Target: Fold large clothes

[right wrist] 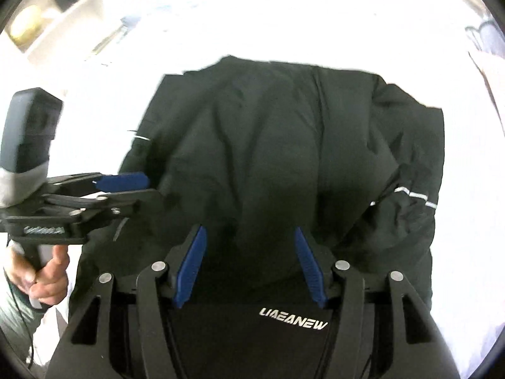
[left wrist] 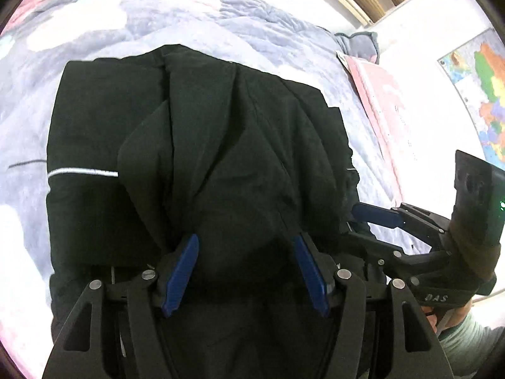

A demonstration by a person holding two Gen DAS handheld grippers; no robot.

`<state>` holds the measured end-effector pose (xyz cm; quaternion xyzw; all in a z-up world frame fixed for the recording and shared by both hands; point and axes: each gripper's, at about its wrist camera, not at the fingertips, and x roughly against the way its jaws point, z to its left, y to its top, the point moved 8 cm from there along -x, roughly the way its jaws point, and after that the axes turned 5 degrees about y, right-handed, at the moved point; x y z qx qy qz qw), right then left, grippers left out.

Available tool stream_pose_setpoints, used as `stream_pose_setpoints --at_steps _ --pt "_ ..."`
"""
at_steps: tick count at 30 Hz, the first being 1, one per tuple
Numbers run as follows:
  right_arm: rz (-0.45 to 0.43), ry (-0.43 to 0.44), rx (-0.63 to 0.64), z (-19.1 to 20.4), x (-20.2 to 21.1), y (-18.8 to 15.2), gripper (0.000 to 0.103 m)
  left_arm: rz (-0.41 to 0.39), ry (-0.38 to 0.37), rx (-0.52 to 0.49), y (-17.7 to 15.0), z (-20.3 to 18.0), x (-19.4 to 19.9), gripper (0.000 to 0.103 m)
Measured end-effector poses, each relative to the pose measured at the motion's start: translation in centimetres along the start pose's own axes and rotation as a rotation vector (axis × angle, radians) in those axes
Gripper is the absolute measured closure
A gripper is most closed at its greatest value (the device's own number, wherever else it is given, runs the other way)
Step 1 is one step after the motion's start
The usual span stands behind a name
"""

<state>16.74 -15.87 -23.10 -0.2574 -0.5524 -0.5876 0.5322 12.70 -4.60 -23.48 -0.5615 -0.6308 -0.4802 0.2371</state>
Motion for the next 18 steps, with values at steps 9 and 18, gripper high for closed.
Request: stream_pose_setpoints --at_steps 9,18 --pt "0.174 -0.067 -0.069 -4.0 -7.5 -3.0 0.044 0.107 0.099 0.080 -1.7 2.9 -6.1 0.038" --pt "0.112 -0.017 -0.136 -5.0 0.2 -6.1 0.043 0.015 0.039 0.132 -5.2 3.2 2.0 0.038"
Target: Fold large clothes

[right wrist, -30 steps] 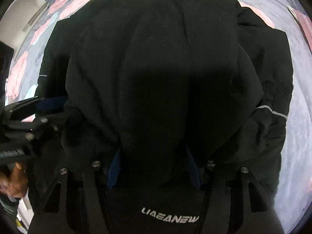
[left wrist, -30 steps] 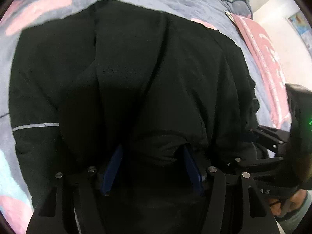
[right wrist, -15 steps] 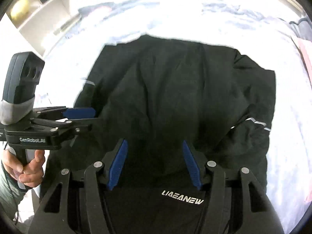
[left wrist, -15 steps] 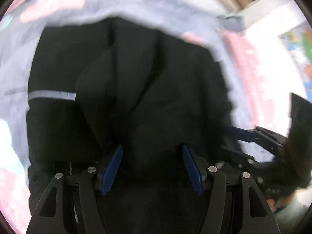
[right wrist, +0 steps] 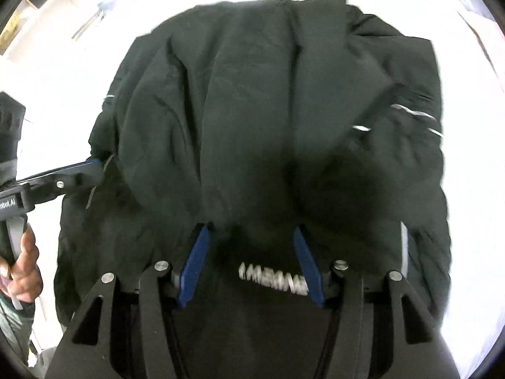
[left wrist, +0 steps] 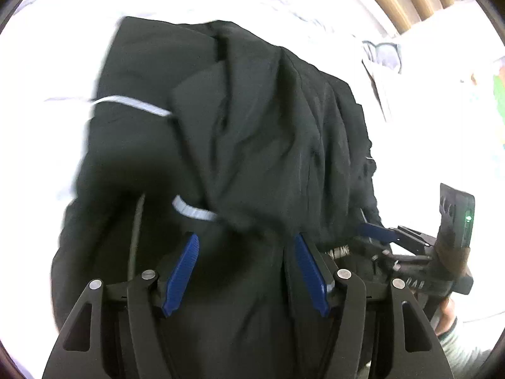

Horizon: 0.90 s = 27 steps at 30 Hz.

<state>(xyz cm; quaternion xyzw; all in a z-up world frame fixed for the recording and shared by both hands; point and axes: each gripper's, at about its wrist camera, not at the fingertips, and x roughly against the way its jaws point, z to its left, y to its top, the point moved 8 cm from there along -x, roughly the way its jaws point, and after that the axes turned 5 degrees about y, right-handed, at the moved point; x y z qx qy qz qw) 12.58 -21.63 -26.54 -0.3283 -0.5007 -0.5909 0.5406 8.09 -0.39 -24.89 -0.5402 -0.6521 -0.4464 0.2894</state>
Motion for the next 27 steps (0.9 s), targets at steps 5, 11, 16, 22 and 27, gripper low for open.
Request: stream_pose_setpoints --at_steps 5,11,16,22,27 --pt "-0.010 -0.010 -0.076 -2.8 3.1 -4.0 0.042 0.010 0.042 0.091 -3.7 4.1 3.8 0.038" --pt "-0.001 0.027 -0.216 -6.0 3.7 -7.0 0.042 -0.016 0.071 0.258 -7.6 10.4 7.6 0.038" --pt "0.021 0.024 -0.273 -7.2 3.6 -9.1 0.042 0.023 0.109 0.320 -13.1 13.7 9.3 0.038" --pt "0.052 0.001 -0.288 -6.3 2.3 -11.1 0.042 0.127 0.072 0.359 -19.0 15.3 7.8 0.038" --pt "0.059 -0.029 -0.273 -5.6 2.7 -13.0 0.042 0.164 0.074 0.368 -20.7 15.8 5.1 0.038"
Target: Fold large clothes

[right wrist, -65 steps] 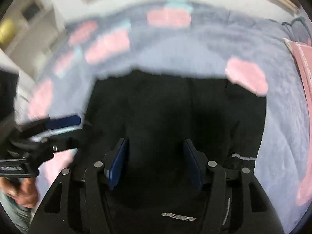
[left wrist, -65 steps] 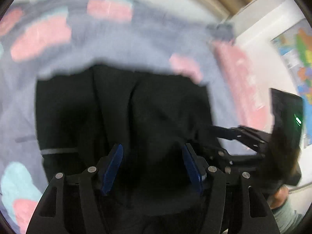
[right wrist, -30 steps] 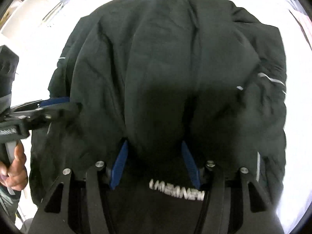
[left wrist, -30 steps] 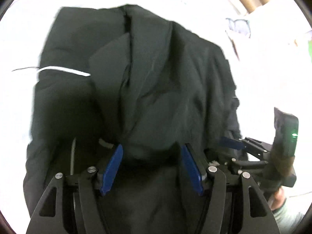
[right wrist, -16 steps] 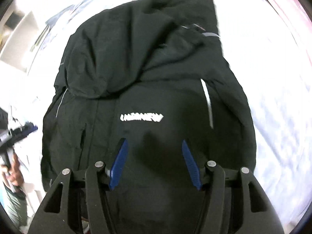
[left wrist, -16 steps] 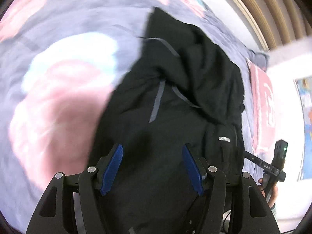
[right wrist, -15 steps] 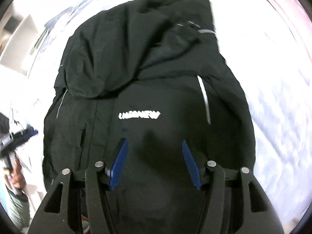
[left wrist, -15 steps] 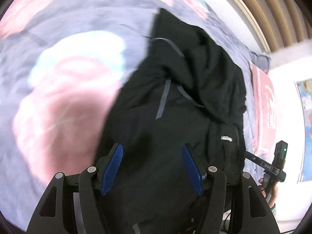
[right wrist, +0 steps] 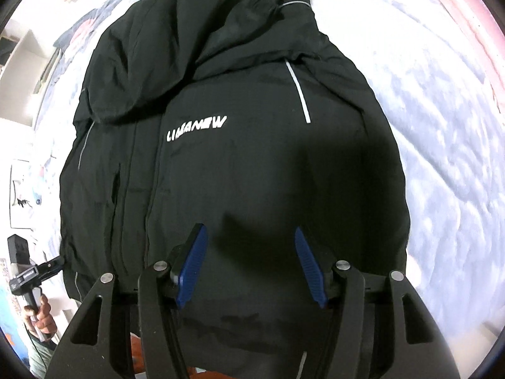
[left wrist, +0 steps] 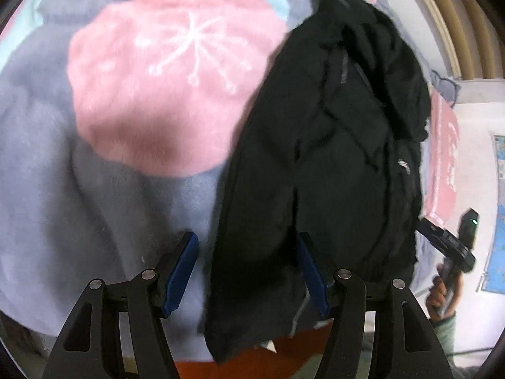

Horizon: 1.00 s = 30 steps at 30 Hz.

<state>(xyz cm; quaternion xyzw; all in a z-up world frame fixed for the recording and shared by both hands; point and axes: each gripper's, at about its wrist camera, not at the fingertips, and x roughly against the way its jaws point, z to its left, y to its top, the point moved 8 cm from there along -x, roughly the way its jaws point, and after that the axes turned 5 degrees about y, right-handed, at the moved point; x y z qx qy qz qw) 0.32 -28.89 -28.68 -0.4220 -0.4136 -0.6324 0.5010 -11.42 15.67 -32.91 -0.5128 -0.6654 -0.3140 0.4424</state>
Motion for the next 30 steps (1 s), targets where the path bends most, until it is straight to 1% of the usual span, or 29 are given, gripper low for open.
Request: stream_pose_setpoints --at_steps 1,2,4,5,8,9,11,13,14,15,18,19,22,24,26,28,29,30 --pt "0.001 -0.006 0.000 -0.1 0.2 -0.3 0.042 0.002 0.000 0.011 0.1 0.2 -0.6 0.038" --pt "0.001 -0.013 0.000 -0.4 0.3 -0.5 0.042 0.006 -0.020 0.022 0.0 0.1 -0.9 0.038" --pt "-0.005 -0.036 -0.011 -1.2 0.9 -1.1 0.042 0.001 -0.101 0.010 -0.2 -0.8 -0.3 0.040" --pt "-0.009 -0.045 -0.019 -1.8 1.3 -1.4 0.042 -0.008 -0.155 -0.023 -0.4 -2.1 0.5 0.040" --pt "-0.020 -0.056 -0.051 -3.4 2.5 -2.2 0.042 -0.024 -0.240 -0.133 -1.1 -5.1 2.5 0.040" --pt "-0.023 -0.060 -0.059 -3.9 2.9 -2.4 0.042 -0.031 -0.291 -0.166 -1.3 -6.3 3.4 0.040" --pt "-0.024 -0.067 -0.067 -4.8 3.4 -2.9 0.042 -0.030 -0.350 -0.192 -1.3 -7.6 3.8 0.040" --pt "-0.021 -0.070 -0.074 -5.6 3.7 -3.4 0.042 -0.019 -0.341 -0.181 -0.8 -7.8 2.9 0.040" --pt "-0.019 -0.071 -0.081 -5.9 3.8 -3.7 0.042 0.001 -0.311 -0.165 -0.6 -7.4 1.8 0.040" --pt "-0.013 -0.067 -0.094 -6.4 4.0 -4.1 0.042 0.020 -0.273 -0.158 -0.6 -7.0 0.8 0.040" --pt "0.001 -0.073 -0.121 -7.8 4.4 -5.5 0.042 0.089 -0.111 -0.164 -1.3 -6.0 -2.7 0.042" --pt "0.006 -0.084 -0.125 -8.2 4.5 -6.0 0.042 0.099 -0.095 -0.170 -1.7 -6.0 -3.3 0.044" --pt "0.033 -0.095 -0.157 -10.0 4.7 -7.9 0.042 0.095 -0.098 -0.172 -2.0 -6.2 -3.4 0.044" --pt "0.050 -0.092 -0.181 -10.9 4.4 -9.1 0.042 0.095 -0.098 -0.173 -1.7 -6.5 -3.1 0.047" --pt "0.068 -0.075 -0.206 -11.3 3.9 -10.1 0.042 0.100 -0.083 -0.188 -1.6 -7.1 -3.2 0.053" --pt "0.069 -0.043 -0.218 -11.1 3.3 -10.7 0.042 0.102 -0.072 -0.198 -1.5 -7.6 -3.3 0.054" --pt "0.066 -0.025 -0.215 -10.8 3.2 -10.8 0.044 0.102 -0.071 -0.204 -1.4 -7.8 -3.2 0.054" --pt "0.060 0.002 -0.202 -10.2 3.0 -10.8 0.060 0.100 -0.073 -0.209 -1.3 -7.9 -3.1 0.054"
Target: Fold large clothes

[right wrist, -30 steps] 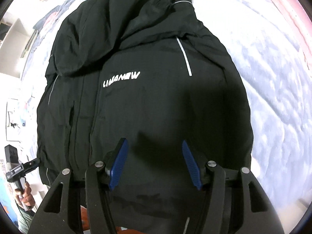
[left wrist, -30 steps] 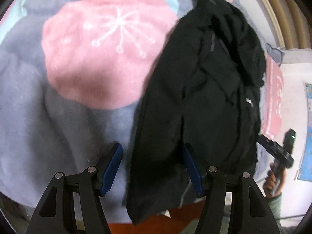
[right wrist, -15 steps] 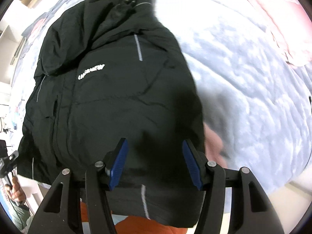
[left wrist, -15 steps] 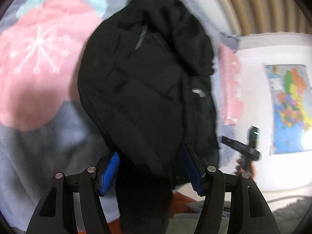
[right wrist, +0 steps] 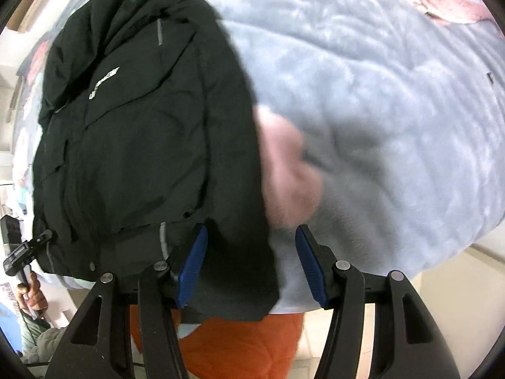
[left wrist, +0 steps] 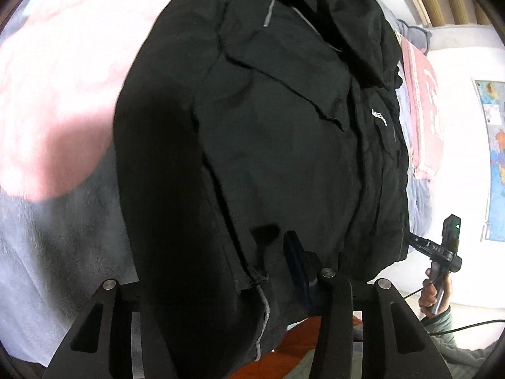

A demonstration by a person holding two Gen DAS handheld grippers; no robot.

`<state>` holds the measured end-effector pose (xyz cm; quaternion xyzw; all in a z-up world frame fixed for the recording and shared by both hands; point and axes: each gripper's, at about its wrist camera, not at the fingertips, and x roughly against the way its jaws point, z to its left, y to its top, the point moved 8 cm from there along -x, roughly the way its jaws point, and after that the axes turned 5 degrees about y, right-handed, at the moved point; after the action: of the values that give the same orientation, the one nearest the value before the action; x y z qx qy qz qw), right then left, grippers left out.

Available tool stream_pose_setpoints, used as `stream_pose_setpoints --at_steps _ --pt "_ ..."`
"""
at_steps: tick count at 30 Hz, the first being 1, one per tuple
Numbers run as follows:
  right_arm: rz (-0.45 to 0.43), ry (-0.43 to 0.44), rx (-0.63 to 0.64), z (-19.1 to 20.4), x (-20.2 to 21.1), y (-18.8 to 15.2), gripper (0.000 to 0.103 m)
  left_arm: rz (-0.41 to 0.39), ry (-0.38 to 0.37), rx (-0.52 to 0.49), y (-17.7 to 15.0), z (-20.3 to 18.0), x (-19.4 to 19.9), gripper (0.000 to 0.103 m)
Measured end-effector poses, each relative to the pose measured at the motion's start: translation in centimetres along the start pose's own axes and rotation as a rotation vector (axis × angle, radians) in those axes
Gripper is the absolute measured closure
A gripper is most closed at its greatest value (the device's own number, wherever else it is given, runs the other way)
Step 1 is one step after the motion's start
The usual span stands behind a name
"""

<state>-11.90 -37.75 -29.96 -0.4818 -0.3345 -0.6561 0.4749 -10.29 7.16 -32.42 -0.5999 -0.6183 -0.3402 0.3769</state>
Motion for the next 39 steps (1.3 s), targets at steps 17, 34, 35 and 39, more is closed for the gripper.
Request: stream_pose_setpoints --at_steps 17,34,35,39 --pt "0.050 0.191 -0.094 -0.2 -2.2 -2.0 0.045 0.067 -0.010 0.026 -1.7 0.6 -2.2 0.054" --pt "0.071 0.278 -0.098 2.7 -2.1 -0.6 0.059 0.071 -0.024 0.015 -1.4 -0.2 -1.1 0.063" --pt "0.076 0.266 -0.101 2.3 -2.2 -0.5 0.064 0.053 -0.028 0.023 -1.2 -0.3 -1.0 0.074" --pt "0.015 0.301 -0.088 3.6 -0.8 0.3 0.082 -0.025 -0.080 0.048 0.3 -0.9 1.3 0.082"
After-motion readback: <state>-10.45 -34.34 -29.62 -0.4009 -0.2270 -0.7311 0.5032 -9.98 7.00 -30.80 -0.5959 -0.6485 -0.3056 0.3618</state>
